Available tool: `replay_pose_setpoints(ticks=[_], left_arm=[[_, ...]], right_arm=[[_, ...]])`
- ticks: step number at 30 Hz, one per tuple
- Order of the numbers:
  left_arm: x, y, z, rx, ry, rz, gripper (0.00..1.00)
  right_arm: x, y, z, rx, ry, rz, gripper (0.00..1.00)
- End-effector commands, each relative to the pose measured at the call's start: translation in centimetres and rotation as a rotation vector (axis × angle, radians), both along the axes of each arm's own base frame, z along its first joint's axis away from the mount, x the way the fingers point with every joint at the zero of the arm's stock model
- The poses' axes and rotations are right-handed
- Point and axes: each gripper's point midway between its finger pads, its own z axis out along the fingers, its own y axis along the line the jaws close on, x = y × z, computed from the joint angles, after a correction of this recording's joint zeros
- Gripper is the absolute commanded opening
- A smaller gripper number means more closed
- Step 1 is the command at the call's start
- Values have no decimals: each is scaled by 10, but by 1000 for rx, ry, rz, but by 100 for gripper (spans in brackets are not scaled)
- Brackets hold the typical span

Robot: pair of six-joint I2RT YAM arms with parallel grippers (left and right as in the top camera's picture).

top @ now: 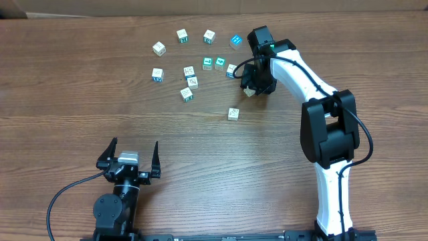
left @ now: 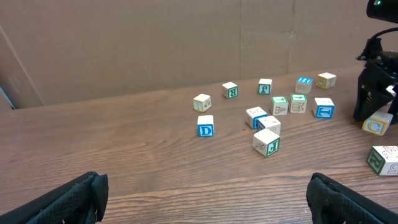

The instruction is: Form a circle

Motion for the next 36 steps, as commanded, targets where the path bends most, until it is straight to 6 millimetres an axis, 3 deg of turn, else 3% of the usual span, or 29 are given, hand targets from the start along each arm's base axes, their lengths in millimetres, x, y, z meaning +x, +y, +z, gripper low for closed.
replay_pose_setpoints(ticks=[1,7,13,16,18,20,28,32,36], left_arm=[[0,2,1,22,-9,7,100],[0,2,1,22,-9,7,100],[0,2,1,22,-9,7,99],[0,2,1,22,-9,7,100],[0,2,1,22,-9,7,99],[0,2,1,22,-9,7,100],[0,2,1,22,-9,7,100],[0,2,1,22,-9,7,99],[0,2,1,22,-9,7,99]], right_arm=[[4,-2,-4,-45,-37,123,51],[8,-6,-4,-99,-70,269,50],[4,-6,-5,-102,-57,279,38],[3,-7,-5,-103,-53,279,36],[3,-7,-5,-103,-53,279,37],[4,-7,-5,-103,-54,278,47],[-4,-9,-7,-109,-21,280,52],[-4,-9,-7,-109,-20,280,41],[-6,-10,-7,-110,-13,280,38]])
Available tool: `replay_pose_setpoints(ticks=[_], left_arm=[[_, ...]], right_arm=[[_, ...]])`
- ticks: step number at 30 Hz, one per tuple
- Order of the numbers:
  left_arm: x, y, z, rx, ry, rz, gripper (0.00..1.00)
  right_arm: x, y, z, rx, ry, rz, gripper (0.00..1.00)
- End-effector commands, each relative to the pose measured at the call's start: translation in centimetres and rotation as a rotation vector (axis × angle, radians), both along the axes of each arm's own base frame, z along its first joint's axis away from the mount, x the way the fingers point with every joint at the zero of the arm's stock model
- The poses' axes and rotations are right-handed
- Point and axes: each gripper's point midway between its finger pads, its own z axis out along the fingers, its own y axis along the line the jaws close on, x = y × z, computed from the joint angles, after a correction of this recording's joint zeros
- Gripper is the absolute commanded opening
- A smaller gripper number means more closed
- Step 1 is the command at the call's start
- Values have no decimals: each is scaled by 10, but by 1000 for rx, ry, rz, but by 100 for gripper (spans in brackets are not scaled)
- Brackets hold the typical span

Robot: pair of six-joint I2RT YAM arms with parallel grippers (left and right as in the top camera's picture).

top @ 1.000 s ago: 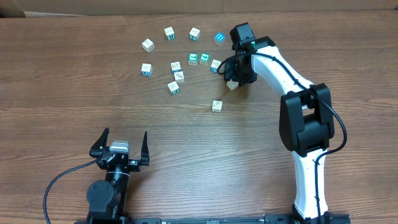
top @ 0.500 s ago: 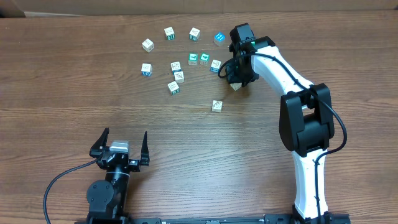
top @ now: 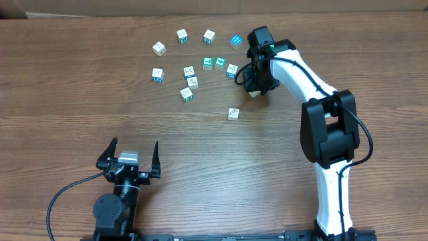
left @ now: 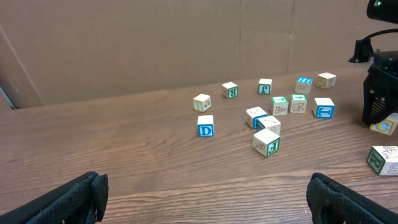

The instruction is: Form a circle

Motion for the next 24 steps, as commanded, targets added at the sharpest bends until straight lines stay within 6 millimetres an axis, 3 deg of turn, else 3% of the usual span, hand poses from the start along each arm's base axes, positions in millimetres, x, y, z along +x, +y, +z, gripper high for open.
replay_pose_setpoints(ticks=[1,6,10,15,22,24], left_arm=[[0,2,1,22,-9,7,100],[0,2,1,22,-9,7,100],[0,2,1,22,-9,7,99],[0,2,1,22,-9,7,100],[0,2,1,22,-9,7,100],[0,2,1,22,-9,7,100]], right_arm=[[-3,-1,-6,-14,13,4,36],[-3,1,-4,-8,12,0,33],[-3,12,8,2,3,20,33],[-2,43,31,23,-56,79,33],[-9,89,36,22,-116,167,33],[-11,93,36,-2,-126,178,33]])
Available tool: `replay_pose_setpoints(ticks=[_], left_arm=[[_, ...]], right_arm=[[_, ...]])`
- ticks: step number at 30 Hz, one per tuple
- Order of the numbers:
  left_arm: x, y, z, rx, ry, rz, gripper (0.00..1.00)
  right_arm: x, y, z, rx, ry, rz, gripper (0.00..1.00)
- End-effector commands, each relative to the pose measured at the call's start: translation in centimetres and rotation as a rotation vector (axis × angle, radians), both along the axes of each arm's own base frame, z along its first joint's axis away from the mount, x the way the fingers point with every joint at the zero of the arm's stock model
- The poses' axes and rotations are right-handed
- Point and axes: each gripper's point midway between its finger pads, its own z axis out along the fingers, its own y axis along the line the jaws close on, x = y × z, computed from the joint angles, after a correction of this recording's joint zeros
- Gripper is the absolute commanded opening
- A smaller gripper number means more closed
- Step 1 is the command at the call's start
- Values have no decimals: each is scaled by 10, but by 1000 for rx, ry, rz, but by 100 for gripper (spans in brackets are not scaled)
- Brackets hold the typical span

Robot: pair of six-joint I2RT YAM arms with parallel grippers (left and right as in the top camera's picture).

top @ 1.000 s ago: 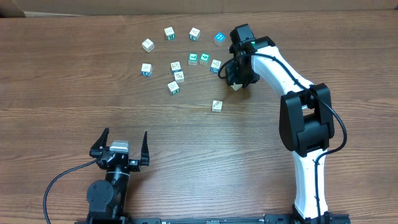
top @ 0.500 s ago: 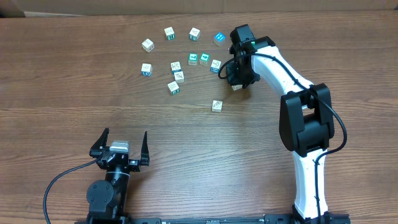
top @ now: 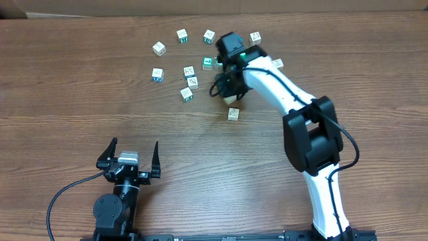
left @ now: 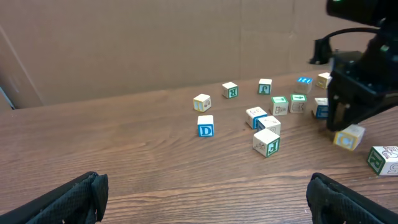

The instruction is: Form a circle

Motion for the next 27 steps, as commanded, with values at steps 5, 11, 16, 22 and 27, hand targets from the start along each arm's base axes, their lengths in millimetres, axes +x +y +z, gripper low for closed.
replay_pose_setpoints(ticks=[5,11,16,22,27], left_arm=[[0,2,1,22,-9,7,100],[0,2,1,22,-9,7,100],[0,2,1,22,-9,7,100],[0,2,1,22,-9,7,99],[0,2,1,22,-9,7,100]], right_arm=[[4,9,19,-78,-95,22,33],[-2,6,18,-92,-71,28,33],[-6,4,16,-103,-56,35,33],[-14,0,14,-124,-25,52,33],[-15,-1,14,-127,-19,52,33]])
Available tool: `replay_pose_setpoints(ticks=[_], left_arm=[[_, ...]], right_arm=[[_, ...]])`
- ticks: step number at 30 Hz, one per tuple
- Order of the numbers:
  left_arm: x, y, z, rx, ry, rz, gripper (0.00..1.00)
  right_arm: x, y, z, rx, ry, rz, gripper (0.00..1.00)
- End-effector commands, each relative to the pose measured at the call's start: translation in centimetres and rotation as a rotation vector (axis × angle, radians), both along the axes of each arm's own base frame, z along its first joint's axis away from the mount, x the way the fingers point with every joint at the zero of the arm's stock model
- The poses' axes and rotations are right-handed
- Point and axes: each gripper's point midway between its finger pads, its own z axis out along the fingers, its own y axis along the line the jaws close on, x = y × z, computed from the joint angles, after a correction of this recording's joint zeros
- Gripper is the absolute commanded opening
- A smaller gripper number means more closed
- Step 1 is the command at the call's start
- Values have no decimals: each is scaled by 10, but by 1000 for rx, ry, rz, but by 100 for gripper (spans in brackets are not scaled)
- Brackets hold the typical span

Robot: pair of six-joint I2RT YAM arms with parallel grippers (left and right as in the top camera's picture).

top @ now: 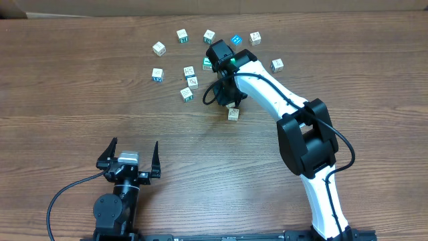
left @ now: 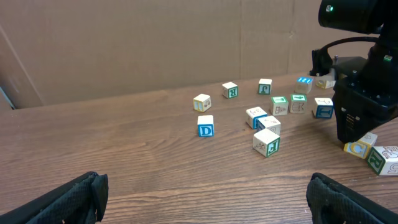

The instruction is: Form a circle

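Note:
Small lettered wooden cubes lie scattered at the table's far side. A loose arc runs from a cube (top: 158,47) through a second cube (top: 181,35) and a third (top: 208,35) to a blue one (top: 235,40). My right gripper (top: 229,100) points down, shut on a yellow-lettered C block (left: 358,148). That block is low and right beside a green-lettered block (top: 233,114). My left gripper (top: 131,159) rests open near the front edge, nothing between its fingers (left: 81,193).
More cubes sit inside the arc: a blue D block (top: 157,73), a pair (top: 190,76) and a green one (top: 186,94). Two more lie at the right, one (top: 255,38) and another (top: 277,65). The right arm (top: 281,100) stretches over the table's right half.
My right gripper has moved a little left and toward the front, and lower, with the C block. The block now sits against the green-lettered block. The left arm is unchanged.
My right gripper held the C block at the right of the cluster for the first two moments. Then it was over the middle with the block raised. Now the block is down beside the lone green-lettered block. My left gripper stayed open and still.

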Motion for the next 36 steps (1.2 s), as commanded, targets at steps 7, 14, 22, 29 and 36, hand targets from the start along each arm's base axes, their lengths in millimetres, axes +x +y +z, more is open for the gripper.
replay_pose_setpoints(ticks=[7,14,22,29,36], left_arm=[[0,2,1,22,-9,7,99],[0,2,1,22,-9,7,99],[0,2,1,22,-9,7,100],[0,2,1,22,-9,7,99],[0,2,1,22,-9,7,99]], right_arm=[[7,3,18,13,-44,7,33],[2,2,17,13,-20,6,34],[4,3,17,17,-29,9,36],[5,3,17,8,-33,40,36],[4,3,17,-12,-35,141,33]])
